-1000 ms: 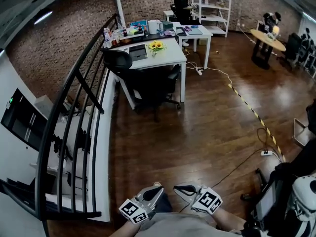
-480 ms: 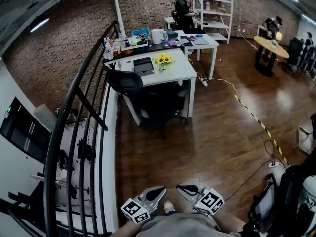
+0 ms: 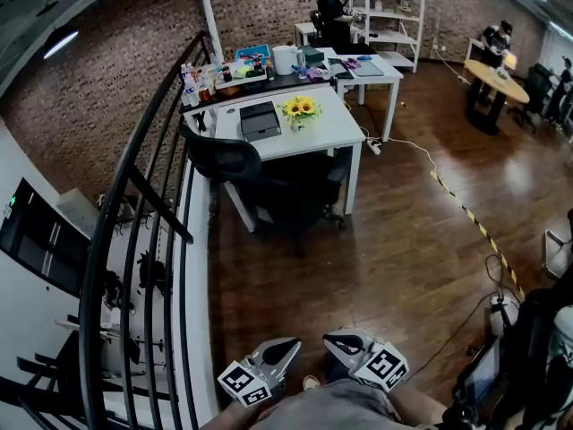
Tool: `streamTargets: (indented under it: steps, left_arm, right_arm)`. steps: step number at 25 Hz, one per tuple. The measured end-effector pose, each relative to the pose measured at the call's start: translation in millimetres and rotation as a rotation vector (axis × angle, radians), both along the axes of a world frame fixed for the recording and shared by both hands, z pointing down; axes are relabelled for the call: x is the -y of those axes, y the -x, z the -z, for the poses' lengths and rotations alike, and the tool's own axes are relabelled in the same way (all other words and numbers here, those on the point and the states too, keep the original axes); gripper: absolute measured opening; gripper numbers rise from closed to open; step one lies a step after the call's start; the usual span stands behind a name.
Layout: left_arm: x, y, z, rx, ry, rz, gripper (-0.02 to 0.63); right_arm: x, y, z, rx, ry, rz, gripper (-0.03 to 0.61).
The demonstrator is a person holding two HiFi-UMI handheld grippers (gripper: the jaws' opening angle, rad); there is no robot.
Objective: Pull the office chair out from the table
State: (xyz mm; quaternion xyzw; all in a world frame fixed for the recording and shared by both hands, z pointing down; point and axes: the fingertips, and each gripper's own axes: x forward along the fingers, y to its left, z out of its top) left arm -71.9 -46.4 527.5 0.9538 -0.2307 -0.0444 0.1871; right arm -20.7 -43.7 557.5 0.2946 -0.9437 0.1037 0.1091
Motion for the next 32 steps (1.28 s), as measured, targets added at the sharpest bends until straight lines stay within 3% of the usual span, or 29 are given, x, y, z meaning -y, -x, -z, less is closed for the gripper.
streamTargets:
  steps: [7,15,23,32]
  left_arm:
    - [93,-5,-4,0.027,-0.015,0.055,0.000]
    - [225,-11,36,0.043,-0.117,0.142,0.000]
    - [301,-1,45,0.045,-0.136,0.222,0.000]
    - [381,35,53,0.040,-0.147,0.215,0.000]
  right_arm:
    - [97,-9,-4,0.014,-0.021,0.037,0.006]
    - [224,-25,26,0.033,-0.098,0.094,0.006]
    - [308,-26,33,0.025,-0.091,0.130,0.006]
    - [394,4,45,0.014,-0.119,0.101,0.006]
